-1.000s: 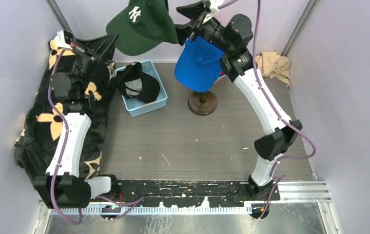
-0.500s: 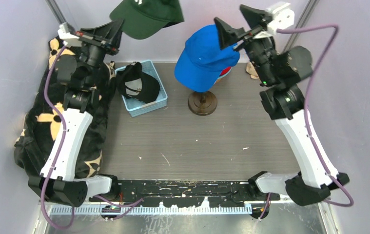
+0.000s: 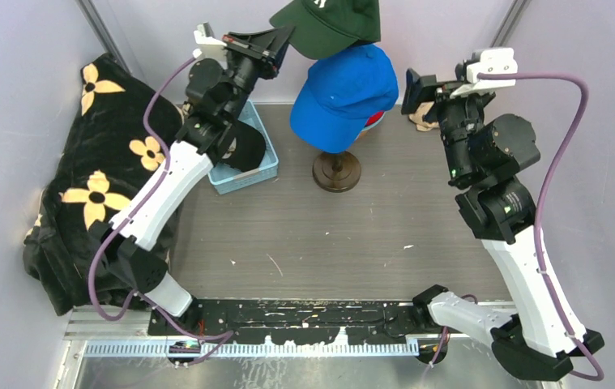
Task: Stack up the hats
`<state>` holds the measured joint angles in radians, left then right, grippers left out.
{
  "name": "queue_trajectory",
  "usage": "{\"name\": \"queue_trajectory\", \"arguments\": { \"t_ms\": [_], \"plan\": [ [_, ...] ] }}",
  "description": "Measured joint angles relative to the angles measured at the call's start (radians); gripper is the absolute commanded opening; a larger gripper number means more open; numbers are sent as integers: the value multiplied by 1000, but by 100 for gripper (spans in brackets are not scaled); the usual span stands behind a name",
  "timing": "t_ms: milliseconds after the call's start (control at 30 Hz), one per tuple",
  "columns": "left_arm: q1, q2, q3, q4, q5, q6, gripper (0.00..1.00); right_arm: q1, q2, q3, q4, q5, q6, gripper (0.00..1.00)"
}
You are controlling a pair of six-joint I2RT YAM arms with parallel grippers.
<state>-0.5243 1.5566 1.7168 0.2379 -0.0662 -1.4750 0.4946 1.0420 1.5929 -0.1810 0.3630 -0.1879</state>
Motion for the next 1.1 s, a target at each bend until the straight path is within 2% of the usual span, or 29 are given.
{"name": "queue_trajectory", "arguments": {
  "t_ms": [300, 633, 900, 1100],
  "plan": [
    [-97, 158, 119, 12, -64, 32, 0, 0, -89, -88, -62, 92, -3, 94],
    [-173, 279, 282, 26, -83, 45, 0, 0, -151, -142, -92, 188, -19, 95],
    [-200, 294, 286, 37, -108, 44, 0, 0, -187, -157, -98, 232, -28, 95],
    [-213, 291, 207, 86, -141, 46, 0, 0, -207, -159, -98, 247, -35, 95]
  ]
}}
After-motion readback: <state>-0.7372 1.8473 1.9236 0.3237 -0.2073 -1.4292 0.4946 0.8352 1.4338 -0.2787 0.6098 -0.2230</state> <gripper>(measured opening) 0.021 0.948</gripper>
